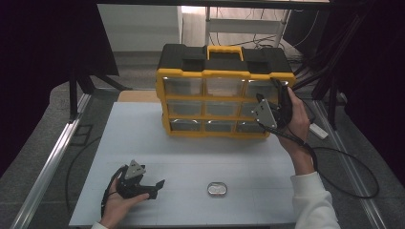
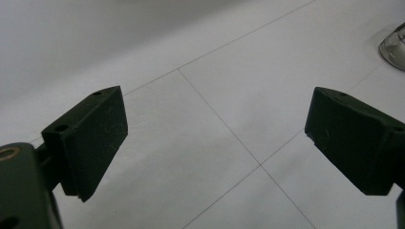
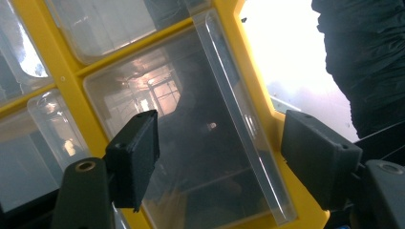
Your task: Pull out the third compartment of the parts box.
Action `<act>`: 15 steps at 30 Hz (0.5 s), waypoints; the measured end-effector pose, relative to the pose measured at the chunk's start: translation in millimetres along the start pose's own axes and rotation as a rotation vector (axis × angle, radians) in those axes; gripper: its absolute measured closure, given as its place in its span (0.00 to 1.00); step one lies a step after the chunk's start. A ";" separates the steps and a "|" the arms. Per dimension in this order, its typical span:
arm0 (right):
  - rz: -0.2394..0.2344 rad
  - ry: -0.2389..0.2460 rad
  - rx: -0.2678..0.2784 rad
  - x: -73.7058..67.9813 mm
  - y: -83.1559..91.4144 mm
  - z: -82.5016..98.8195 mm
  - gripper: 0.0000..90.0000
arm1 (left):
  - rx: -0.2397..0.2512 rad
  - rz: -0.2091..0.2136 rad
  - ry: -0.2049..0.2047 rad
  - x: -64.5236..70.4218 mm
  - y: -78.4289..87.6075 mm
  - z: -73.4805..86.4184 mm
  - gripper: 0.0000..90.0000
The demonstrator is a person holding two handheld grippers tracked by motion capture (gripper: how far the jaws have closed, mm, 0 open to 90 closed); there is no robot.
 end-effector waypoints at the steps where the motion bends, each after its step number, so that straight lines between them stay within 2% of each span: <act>1: 0.004 0.002 0.002 0.5 0.0 -0.1 0.36 | 0.000 0.000 0.000 0.0 0.0 0.0 0.09; 7: 0.028 0.009 0.013 4.8 0.9 -1.1 0.42 | -0.001 0.000 0.001 -0.2 -0.2 0.1 0.09; 15: 0.083 0.040 0.002 9.8 1.7 -1.2 0.54 | 0.000 0.000 0.002 -0.4 0.2 0.2 0.09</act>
Point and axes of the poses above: each handheld gripper's, and its own axes: y roughly backward along the jaws, z roughly out of its underside, x roughly to its right, the point moved 9 cm from there along -y, roughly forward along the jaws, and after that the axes turned 15 degrees about -x, right-handed, at the moved point
